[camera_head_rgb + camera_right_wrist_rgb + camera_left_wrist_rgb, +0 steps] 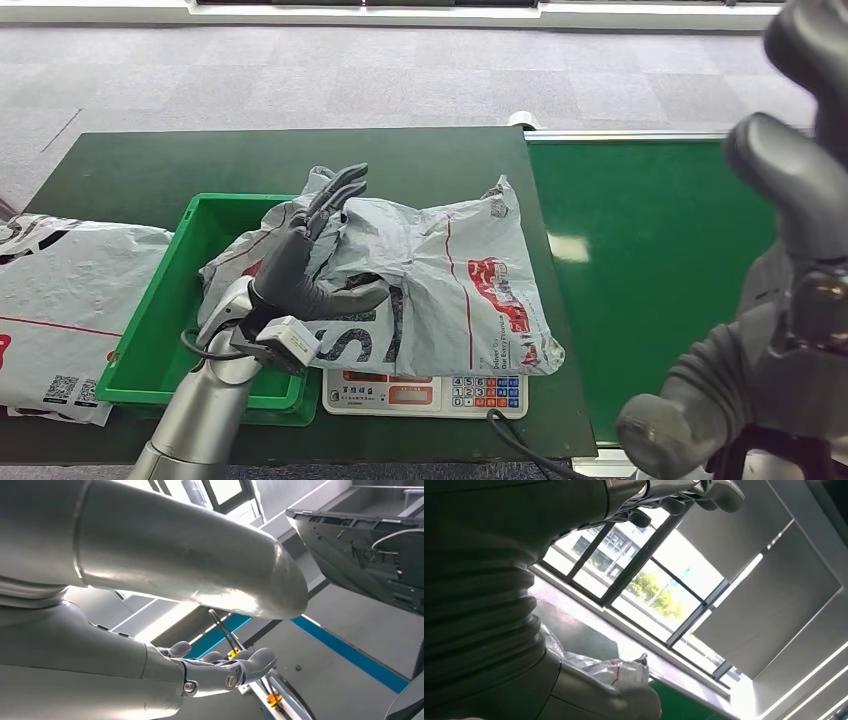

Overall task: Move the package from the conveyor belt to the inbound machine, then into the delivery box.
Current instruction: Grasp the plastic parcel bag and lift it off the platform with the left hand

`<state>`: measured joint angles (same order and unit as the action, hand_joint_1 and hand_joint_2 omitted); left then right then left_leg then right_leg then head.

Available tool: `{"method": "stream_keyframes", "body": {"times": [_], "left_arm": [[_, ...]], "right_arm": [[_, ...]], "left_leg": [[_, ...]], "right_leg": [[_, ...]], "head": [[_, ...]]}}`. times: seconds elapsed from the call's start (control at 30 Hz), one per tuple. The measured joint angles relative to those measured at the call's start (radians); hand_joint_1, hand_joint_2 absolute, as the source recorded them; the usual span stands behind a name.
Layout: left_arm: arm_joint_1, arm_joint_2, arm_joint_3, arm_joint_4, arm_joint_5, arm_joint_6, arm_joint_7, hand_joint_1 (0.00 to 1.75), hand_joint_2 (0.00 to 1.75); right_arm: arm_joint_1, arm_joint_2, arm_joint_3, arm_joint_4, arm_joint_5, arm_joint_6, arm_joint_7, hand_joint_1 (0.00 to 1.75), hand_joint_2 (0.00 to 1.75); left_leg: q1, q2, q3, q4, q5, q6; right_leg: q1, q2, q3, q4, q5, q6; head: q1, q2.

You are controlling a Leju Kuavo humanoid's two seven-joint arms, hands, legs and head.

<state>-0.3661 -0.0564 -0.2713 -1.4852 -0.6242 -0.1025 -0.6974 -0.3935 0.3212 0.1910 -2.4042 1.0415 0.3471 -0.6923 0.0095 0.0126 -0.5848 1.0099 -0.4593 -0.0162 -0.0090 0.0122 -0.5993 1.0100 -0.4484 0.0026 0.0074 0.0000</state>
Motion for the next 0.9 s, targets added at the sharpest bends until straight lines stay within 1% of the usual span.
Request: {"method": "stream_keyframes", "body": {"times": [0.13, 0.33, 0.63, 0.7, 0.73, 0.83, 0.9], "left_arm": [[-0.016, 0.027, -0.042, 0.018, -0.048, -0.012, 0.01, 0.0, 1.75], [-0.027, 0.048, -0.068, 0.036, -0.062, -0.017, 0.012, 0.0, 1.75], [-0.08, 0.078, -0.119, 0.108, -0.164, -0.094, 0.035, 0.0, 1.75], [-0.101, 0.079, -0.14, 0.142, -0.222, -0.091, 0.075, 0.0, 1.75], [-0.114, 0.079, -0.154, 0.163, -0.269, -0.078, 0.11, 0.0, 1.75], [-0.156, 0.066, -0.2, 0.256, -0.428, -0.01, 0.226, 0.0, 1.75], [-0.175, 0.051, -0.232, 0.323, -0.482, 0.026, 0.258, 0.0, 1.75]], "right_arm": [[-0.007, 0.006, -0.014, 0.002, 0.011, 0.0, -0.002, 0.0, 0.0], [-0.009, 0.009, -0.021, 0.005, 0.017, 0.0, -0.002, 0.0, 0.0], [-0.027, 0.034, -0.06, 0.02, 0.028, 0.0, -0.003, 0.0, 0.0], [-0.026, 0.036, -0.066, 0.02, 0.034, 0.0, -0.003, 0.0, 0.0], [-0.026, 0.037, -0.067, 0.02, 0.038, 0.0, -0.003, 0.0, 0.0], [-0.026, 0.038, -0.069, 0.02, 0.045, 0.0, -0.003, 0.0, 0.0], [-0.026, 0.038, -0.069, 0.02, 0.044, 0.0, -0.003, 0.0, 0.0]], "left_leg": [[0.0, 0.0, 0.0, 0.0, 0.0, 0.0], [0.0, 0.0, -0.001, 0.0, 0.0, 0.0], [0.0, 0.0, -0.001, 0.0, 0.0, 0.0], [0.0, 0.0, -0.001, 0.0, 0.0, 0.0], [0.0, 0.0, -0.001, 0.0, 0.0, 0.0], [0.0, 0.0, -0.001, 0.0, 0.0, 0.0], [0.0, 0.0, -0.001, 0.0, 0.0, 0.0]], "right_leg": [[0.0, 0.0, 0.0, 0.0, 0.0, 0.0], [0.0, 0.0, 0.0, 0.0, 0.0, 0.0], [0.0, 0.0, -0.001, 0.0, 0.0, 0.0], [0.0, 0.0, -0.001, 0.0, 0.0, 0.0], [0.0, 0.0, -0.001, 0.0, 0.0, 0.0], [0.0, 0.0, -0.001, 0.0, 0.001, 0.0], [-0.001, 0.0, -0.001, 0.0, 0.001, 0.0]], "head": [[0.0, 0.0], [0.0, 0.0], [0.0, 0.0], [0.0, 0.0], [0.0, 0.0], [0.0, 0.0], [0.0, 0.0]]}}
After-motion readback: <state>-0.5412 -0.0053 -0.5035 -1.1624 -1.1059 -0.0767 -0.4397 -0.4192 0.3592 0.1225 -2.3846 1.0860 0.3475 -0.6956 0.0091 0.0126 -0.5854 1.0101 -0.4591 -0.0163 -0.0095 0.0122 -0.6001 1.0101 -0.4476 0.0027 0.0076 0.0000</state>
